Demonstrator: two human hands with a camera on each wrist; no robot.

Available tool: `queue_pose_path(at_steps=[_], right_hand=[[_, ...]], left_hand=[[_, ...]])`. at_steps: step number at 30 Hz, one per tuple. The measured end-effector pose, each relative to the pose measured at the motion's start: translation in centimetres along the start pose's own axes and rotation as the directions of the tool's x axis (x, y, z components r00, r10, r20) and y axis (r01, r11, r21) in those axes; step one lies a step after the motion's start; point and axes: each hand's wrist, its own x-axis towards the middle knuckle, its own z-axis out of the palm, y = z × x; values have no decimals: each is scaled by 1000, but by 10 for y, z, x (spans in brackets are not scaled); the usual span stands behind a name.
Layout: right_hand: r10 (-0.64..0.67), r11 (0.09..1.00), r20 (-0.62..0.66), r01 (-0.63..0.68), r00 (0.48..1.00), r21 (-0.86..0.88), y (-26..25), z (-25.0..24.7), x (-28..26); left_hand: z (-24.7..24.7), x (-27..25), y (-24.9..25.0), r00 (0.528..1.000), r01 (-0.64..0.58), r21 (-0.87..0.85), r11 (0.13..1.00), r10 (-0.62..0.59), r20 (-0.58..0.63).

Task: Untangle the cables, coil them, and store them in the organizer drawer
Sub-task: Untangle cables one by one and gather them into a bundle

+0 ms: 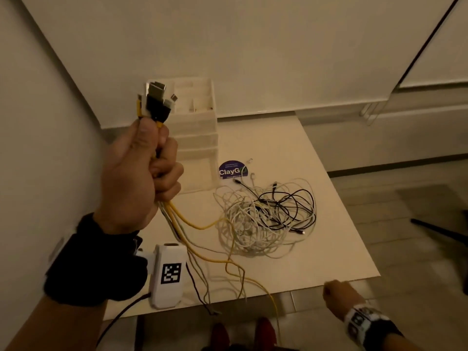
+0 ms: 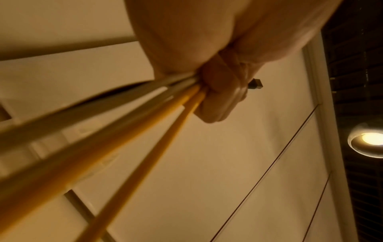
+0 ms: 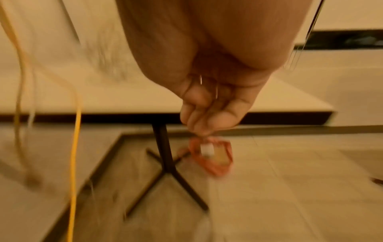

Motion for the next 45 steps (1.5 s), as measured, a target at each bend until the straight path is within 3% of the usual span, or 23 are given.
queue_pose_path(at_steps=[3, 5, 11, 20, 24, 27, 29, 30, 32, 33, 35, 39, 43, 45], right_hand=[[-136, 976, -212, 167, 968, 137, -18, -51, 15], [-173, 956, -270, 228, 947, 186, -32, -72, 32], [-249, 967, -224, 255, 942, 2, -62, -74, 97], [-236, 972, -257, 229, 937, -58, -70, -65, 120], [-294, 955, -284, 295, 913, -41, -81, -106, 103], [-402, 897, -372, 441, 837, 22, -84, -169, 76], [-416, 809, -476, 554, 775, 195, -92, -212, 57], [-385, 700, -509, 603, 770, 383, -99, -230, 48], [-305, 334, -505, 587, 808, 737, -119, -257, 31], [-278, 169, -501, 555, 820, 814, -129, -266, 22], [-237, 2, -546, 562, 804, 827, -148, -281, 11], [-180, -47, -697, 702, 694, 711, -175, -311, -7], [-302, -201, -778, 761, 550, 616, -188, -333, -39], [-370, -152, -810, 831, 454, 535, -193, -328, -60]], left_hand=[[14, -5, -14, 999, 35, -22, 999, -35, 26], [22, -6, -20, 999, 39, -24, 999, -38, 14], [36, -3, -25, 997, 68, 1, 998, -68, -24], [35, 7, -36, 995, 52, 19, 998, -50, -92], [30, 17, -38, 994, 30, -8, 1000, -30, -105], [26, 24, -40, 993, 34, -73, 997, -42, -107], [26, 30, -44, 994, 29, -100, 995, -39, -97], [27, 34, -45, 996, 22, -102, 995, -31, -85], [29, 42, -49, 998, 4, -83, 997, -9, -58], [30, 46, -50, 999, -6, -62, 998, 3, -50], [31, 53, -52, 999, -22, -15, 1000, 22, -46], [35, 64, -53, 998, -35, 60, 998, 38, -47], [38, 75, -53, 996, -74, 127, 989, 81, -50], [41, 78, -54, 992, -112, 145, 983, 120, -45]])
